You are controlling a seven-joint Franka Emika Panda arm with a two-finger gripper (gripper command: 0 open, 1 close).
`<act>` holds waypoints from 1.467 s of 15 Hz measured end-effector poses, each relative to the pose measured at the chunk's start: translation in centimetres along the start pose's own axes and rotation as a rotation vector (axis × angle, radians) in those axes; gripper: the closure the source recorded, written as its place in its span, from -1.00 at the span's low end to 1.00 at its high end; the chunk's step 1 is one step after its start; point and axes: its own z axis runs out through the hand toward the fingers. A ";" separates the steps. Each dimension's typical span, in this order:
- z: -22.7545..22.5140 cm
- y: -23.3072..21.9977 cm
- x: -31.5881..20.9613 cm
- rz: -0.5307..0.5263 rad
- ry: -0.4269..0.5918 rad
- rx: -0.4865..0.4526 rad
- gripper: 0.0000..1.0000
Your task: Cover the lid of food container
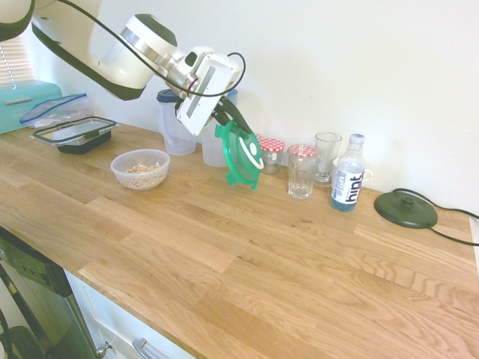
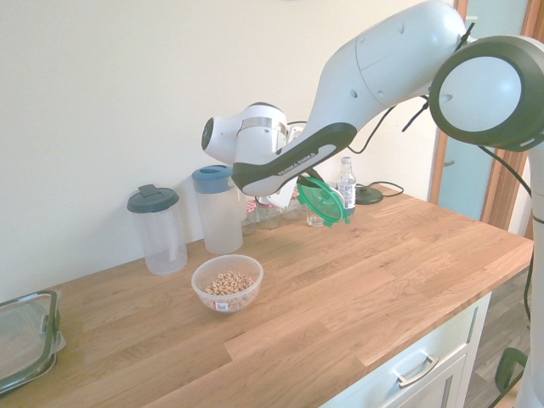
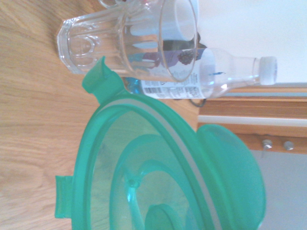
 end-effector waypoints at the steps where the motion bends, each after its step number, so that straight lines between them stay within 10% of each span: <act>1: -1.0 0.2 -0.2 0.021 0.028 -0.017 1.00; 22: -22.5 -10.5 -13.4 0.132 0.205 -0.146 1.00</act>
